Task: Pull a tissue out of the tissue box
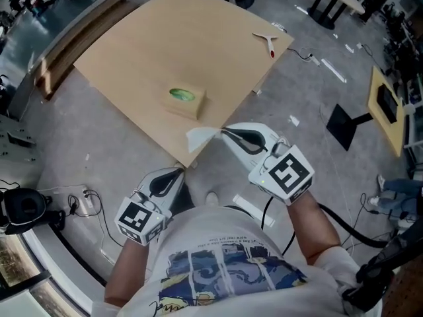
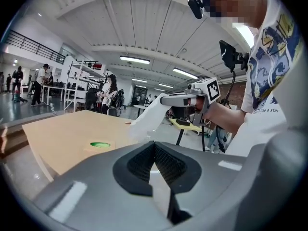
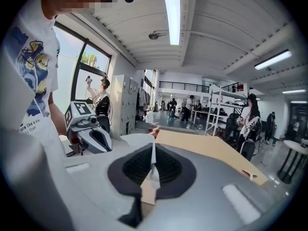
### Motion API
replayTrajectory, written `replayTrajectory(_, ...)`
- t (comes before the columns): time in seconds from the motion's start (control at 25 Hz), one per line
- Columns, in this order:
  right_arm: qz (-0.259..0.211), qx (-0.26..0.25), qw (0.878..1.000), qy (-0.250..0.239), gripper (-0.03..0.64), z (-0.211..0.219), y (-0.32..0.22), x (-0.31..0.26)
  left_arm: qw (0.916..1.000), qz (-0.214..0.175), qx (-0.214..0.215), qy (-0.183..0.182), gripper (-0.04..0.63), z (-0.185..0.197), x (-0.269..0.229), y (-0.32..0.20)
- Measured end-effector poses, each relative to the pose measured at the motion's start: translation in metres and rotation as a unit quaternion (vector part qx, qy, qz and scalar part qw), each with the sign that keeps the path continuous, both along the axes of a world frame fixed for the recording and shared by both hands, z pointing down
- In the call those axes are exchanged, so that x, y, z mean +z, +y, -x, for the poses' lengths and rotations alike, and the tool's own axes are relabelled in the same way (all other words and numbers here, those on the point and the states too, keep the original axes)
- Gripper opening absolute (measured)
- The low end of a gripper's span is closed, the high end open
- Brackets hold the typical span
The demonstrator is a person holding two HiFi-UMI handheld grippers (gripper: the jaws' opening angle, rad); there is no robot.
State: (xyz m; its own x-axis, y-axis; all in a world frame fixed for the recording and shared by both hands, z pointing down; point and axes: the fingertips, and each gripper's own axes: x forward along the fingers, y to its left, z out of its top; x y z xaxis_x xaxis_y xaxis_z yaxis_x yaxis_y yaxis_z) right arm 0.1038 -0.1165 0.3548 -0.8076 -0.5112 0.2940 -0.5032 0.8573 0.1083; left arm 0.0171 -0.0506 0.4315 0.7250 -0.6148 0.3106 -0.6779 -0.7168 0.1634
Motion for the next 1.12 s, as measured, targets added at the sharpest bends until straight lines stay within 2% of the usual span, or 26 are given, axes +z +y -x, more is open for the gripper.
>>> replayTrajectory(0.52, 0.007, -0.002, 1.000, -0.021, 0.003, -0.001, 0.037, -0.015, 0.9999, 0.012, 0.006, -0.004, 0.003, -0.001, 0.009, 0.009)
replayTrajectory(0.8, 0.007, 0.002, 1.000, -0.029, 0.003, -0.012, 0.047, -0.013, 0.9998, 0.009, 0.014, -0.013, 0.003, -0.014, 0.011, 0.011)
replayTrajectory(1.12, 0.011, -0.006, 0.999, -0.035, 0.003, -0.008, 0.049, -0.014, 0.9997, 0.009, 0.010, -0.019, 0.003, -0.008, 0.013, 0.013)
